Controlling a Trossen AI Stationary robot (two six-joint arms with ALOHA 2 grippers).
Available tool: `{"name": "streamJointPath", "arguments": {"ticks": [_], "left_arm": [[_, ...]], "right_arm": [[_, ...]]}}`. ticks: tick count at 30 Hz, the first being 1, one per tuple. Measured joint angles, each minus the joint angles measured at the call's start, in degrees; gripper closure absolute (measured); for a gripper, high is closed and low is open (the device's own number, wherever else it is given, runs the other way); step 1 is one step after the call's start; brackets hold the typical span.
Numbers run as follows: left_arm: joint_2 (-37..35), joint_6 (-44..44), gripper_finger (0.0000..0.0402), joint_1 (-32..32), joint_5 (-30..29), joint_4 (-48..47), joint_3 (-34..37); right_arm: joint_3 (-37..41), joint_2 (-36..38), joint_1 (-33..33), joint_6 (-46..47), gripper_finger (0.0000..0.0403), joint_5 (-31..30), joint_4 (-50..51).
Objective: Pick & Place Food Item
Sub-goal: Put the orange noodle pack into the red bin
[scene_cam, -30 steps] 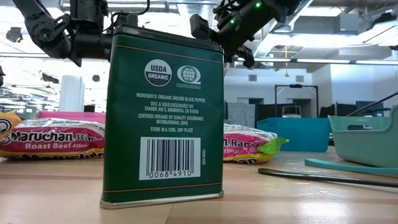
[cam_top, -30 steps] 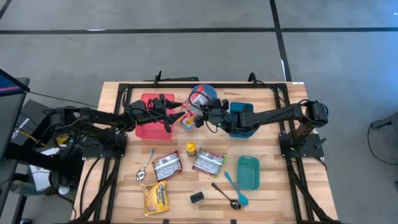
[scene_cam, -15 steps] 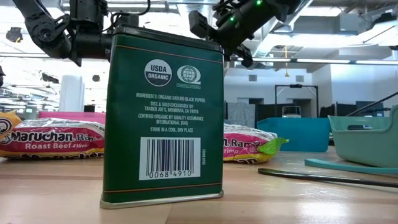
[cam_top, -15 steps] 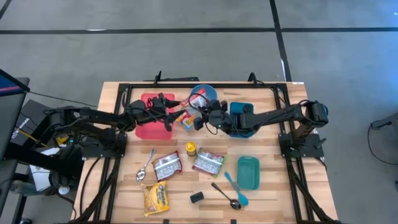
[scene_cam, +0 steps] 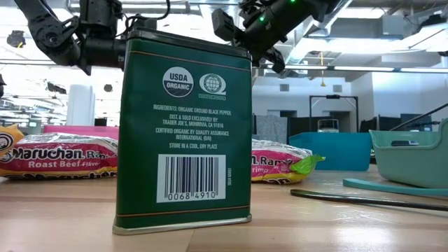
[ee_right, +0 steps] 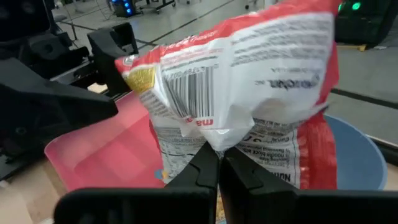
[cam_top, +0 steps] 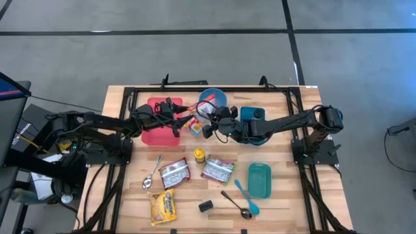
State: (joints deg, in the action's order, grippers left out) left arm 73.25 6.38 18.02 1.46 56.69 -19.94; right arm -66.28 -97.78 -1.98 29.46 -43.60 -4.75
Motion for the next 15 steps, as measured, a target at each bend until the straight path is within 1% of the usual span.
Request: {"name": "streamJointPath", "arguments": {"ticks": [8,12,15], "left_arm": [[0.0,3.0,0.0184,0.1,0.3,-0.7,0.0],[0.0,3.5,0.0172,0.1,0.3,-1.6,0.0],[0.0,5.5,0.0160,0.2,0.3,-1.7,0.0]], "right_arm": [[0.0,0.0,-0.3,-1.0,0.0403,-0.9,0.0],[0.0,0.0,-0.3,-1.6,0.0403,-2.4,-0.2],[0.0,0.2,0.1,-2.4,0.0403,-3.0,-0.2]]}}
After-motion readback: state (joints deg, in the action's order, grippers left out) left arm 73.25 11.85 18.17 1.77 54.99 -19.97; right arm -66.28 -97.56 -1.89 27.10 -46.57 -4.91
